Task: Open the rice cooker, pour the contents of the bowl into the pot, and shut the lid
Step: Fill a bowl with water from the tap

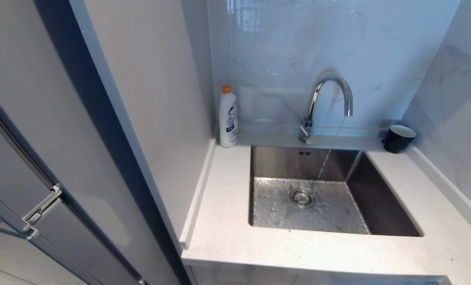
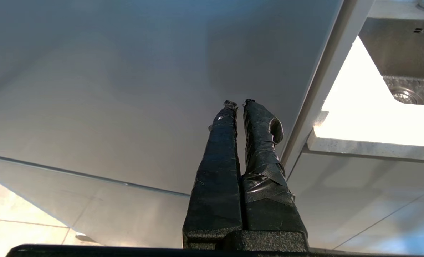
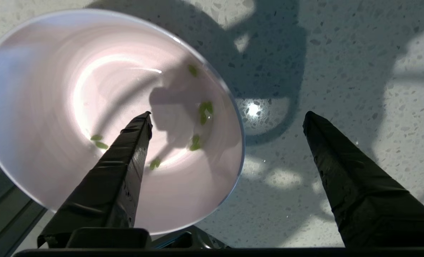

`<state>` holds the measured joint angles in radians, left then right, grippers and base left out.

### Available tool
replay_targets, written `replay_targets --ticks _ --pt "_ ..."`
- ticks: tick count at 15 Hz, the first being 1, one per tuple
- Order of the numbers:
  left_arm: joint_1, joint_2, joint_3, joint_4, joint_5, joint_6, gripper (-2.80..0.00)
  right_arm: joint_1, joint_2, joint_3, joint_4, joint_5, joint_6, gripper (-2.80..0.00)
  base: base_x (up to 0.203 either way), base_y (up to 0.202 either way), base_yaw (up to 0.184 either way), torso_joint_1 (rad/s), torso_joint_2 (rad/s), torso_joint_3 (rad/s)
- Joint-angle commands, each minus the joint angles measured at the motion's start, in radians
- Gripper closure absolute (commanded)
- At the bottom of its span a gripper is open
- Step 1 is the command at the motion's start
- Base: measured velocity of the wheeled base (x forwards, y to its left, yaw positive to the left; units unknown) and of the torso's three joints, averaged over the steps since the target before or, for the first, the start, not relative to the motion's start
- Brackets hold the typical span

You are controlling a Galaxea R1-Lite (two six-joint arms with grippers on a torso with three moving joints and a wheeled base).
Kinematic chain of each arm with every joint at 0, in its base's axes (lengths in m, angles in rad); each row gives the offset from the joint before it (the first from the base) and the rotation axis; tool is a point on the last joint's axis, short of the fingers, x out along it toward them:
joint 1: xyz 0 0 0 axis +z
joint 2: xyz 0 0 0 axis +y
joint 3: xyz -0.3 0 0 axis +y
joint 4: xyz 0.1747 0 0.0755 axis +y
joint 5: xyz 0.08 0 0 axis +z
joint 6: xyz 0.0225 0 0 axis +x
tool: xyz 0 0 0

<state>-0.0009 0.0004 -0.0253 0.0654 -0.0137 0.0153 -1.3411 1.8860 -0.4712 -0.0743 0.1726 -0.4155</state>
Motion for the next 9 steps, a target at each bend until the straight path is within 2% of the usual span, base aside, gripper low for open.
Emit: replay_targets --ticks 1,2,3,9 --pt "0.001 0.001 0.0 0.001 0.0 0.0 0.0 0.0 0.035 0.003 -0.012 0.001 -0.003 -2.8 0.0 0.0 0.0 0.0 0.0 0.0" --pt "0.001 0.001 -0.001 0.001 0.0 0.0 0.0 0.0 0.038 0.003 -0.012 -0.001 -0.003 -2.8 0.0 0.0 0.0 0.0 0.0 0.0" --pt "0.001 0.001 0.0 0.001 0.0 0.0 0.0 0.0 0.04 0.004 -0.012 -0.001 -0.003 0.0 0.0 0.0 0.0 0.0 0.0 0.0" --pt "0.002 0.001 0.001 -0.004 0.0 -0.001 0.0 0.0 0.045 0.011 -0.013 -0.019 -0.009 0.0 0.0 0.0 0.0 0.0 0.0 0.0"
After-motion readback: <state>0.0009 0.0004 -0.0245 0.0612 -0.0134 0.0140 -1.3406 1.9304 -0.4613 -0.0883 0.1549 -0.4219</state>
